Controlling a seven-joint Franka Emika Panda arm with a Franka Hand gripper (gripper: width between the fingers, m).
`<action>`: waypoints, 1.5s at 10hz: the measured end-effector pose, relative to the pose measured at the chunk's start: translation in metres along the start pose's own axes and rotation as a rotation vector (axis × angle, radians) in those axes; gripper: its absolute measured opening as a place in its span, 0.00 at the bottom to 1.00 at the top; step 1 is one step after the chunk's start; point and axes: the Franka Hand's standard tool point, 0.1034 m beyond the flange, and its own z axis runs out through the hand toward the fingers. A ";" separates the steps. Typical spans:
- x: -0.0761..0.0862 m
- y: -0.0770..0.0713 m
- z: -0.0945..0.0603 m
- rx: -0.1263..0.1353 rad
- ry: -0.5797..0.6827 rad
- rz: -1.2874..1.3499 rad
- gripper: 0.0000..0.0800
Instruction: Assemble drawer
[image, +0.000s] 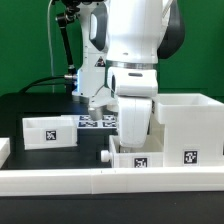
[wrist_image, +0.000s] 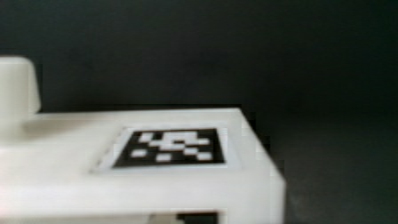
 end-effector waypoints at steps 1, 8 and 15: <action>0.000 0.000 -0.001 0.009 -0.010 0.014 0.05; -0.006 0.001 -0.003 0.029 -0.051 0.002 0.06; -0.041 0.011 -0.051 0.039 -0.077 -0.057 0.80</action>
Offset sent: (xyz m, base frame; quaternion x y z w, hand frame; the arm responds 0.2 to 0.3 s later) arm 0.0231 0.0205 0.0026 -0.0455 -0.0442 -0.0389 0.9972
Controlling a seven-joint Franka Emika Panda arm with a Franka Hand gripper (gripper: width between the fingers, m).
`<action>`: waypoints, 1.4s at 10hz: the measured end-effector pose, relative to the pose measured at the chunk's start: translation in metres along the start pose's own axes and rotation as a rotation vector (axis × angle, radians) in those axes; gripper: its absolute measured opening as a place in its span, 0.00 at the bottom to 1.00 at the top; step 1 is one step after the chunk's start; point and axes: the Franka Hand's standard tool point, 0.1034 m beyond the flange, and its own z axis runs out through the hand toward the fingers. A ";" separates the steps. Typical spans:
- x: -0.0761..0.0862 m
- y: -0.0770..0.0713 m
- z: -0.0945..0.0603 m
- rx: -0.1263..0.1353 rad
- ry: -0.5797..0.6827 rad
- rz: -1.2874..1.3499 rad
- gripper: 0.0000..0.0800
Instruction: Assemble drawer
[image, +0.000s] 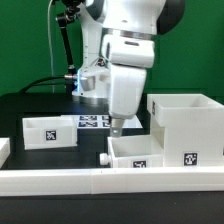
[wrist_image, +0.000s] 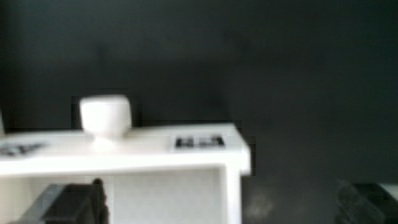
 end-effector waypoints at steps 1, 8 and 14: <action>-0.005 0.005 0.000 0.004 -0.004 -0.006 0.81; -0.029 0.019 0.014 0.018 0.069 -0.052 0.81; -0.041 0.026 0.036 0.064 0.275 0.002 0.81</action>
Offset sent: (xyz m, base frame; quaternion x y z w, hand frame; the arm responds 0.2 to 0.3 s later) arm 0.0000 0.0000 0.0000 0.0000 0.0650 0.0000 0.9979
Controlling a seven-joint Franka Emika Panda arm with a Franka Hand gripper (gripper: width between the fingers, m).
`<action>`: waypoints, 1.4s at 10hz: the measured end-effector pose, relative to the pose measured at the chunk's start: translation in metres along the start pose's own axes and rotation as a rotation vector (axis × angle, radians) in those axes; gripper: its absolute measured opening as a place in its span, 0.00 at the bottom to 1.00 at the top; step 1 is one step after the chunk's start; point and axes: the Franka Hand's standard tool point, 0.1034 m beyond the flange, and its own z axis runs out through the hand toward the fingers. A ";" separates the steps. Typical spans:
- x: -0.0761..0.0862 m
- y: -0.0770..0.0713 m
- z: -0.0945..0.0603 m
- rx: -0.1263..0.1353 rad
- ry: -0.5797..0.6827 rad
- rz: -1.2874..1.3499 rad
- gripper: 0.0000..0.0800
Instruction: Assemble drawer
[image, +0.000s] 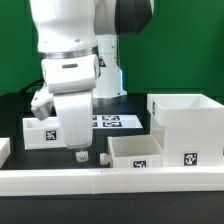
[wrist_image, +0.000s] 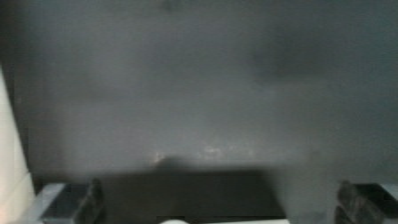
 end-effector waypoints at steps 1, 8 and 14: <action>0.004 0.005 0.002 -0.001 0.010 0.006 0.81; 0.020 0.010 0.012 0.002 0.010 0.008 0.81; 0.060 0.017 0.012 -0.003 0.029 0.066 0.81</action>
Offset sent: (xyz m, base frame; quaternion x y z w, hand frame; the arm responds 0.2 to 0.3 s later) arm 0.0030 0.0139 -0.0077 -0.0232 -0.0001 -0.0022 0.9997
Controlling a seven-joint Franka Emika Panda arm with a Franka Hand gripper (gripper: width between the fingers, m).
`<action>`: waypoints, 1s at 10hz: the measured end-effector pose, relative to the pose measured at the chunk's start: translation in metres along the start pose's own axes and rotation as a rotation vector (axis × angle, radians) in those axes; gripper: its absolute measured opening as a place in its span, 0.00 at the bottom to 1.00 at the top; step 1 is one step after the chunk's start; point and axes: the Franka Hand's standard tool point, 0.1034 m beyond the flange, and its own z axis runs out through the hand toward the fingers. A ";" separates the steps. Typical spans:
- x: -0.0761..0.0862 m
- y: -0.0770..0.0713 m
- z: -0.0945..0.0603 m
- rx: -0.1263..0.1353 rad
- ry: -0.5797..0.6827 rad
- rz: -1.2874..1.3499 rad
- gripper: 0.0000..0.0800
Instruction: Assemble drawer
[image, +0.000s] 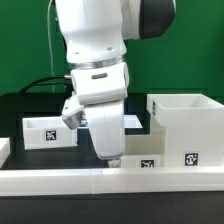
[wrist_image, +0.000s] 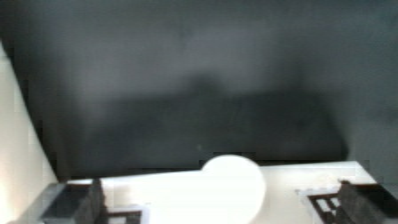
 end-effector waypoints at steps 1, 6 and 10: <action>0.005 0.001 0.000 0.001 -0.003 -0.010 0.81; 0.007 -0.002 0.005 0.001 -0.002 -0.025 0.81; 0.019 -0.001 0.005 0.004 -0.009 -0.075 0.81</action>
Offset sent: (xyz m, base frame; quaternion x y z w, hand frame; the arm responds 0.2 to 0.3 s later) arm 0.0000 0.0000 0.0000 0.0000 0.0000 0.0000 1.0000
